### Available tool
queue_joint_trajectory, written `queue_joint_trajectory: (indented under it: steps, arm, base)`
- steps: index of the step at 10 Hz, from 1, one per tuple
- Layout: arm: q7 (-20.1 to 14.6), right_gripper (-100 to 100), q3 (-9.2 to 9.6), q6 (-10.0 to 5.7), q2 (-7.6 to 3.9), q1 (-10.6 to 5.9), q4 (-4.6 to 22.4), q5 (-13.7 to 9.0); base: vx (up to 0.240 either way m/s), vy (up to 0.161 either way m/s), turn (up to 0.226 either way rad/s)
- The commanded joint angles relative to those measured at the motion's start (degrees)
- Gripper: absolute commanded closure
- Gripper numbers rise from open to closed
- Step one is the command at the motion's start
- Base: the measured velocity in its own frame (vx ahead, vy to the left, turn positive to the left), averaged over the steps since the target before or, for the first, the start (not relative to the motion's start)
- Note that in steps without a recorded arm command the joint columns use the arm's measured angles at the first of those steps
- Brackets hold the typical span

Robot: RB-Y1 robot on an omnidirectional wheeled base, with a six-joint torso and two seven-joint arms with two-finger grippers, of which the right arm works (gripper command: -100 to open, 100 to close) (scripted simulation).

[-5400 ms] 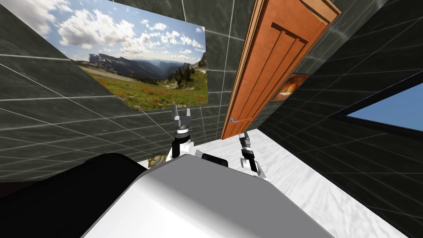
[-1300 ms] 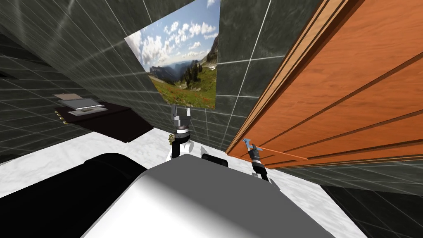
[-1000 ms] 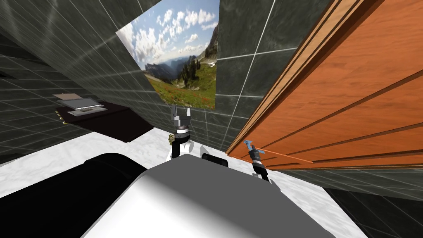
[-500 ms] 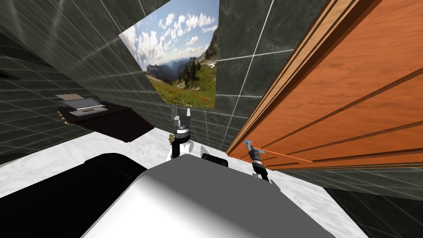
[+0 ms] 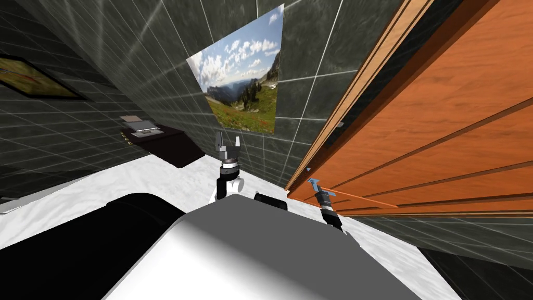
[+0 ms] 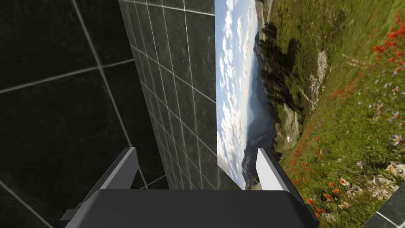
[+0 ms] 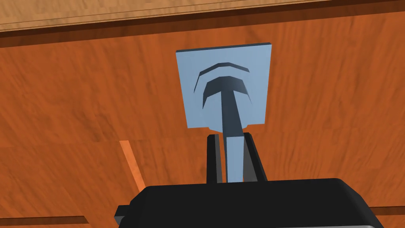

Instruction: Pull the door open

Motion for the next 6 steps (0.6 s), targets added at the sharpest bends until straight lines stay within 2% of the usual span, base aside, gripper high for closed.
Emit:
queue_joint_trajectory:
  steps: [1, 5, 6]
  arm:
    - [-0.89, 100, 0.49, -1.23, -0.57, 0.83, -0.06, 0.5]
    - [-2.92, 100, 1.46, -3.67, -2.18, 2.58, -0.05, 1.53]
    - [-2.58, 100, 1.24, -2.78, -2.01, 2.53, -0.56, 1.33]
  base:
    - [-0.21, -0.088, 0.198]
    - [-0.223, -0.075, 0.164]
    - [-0.091, -0.032, 0.024]
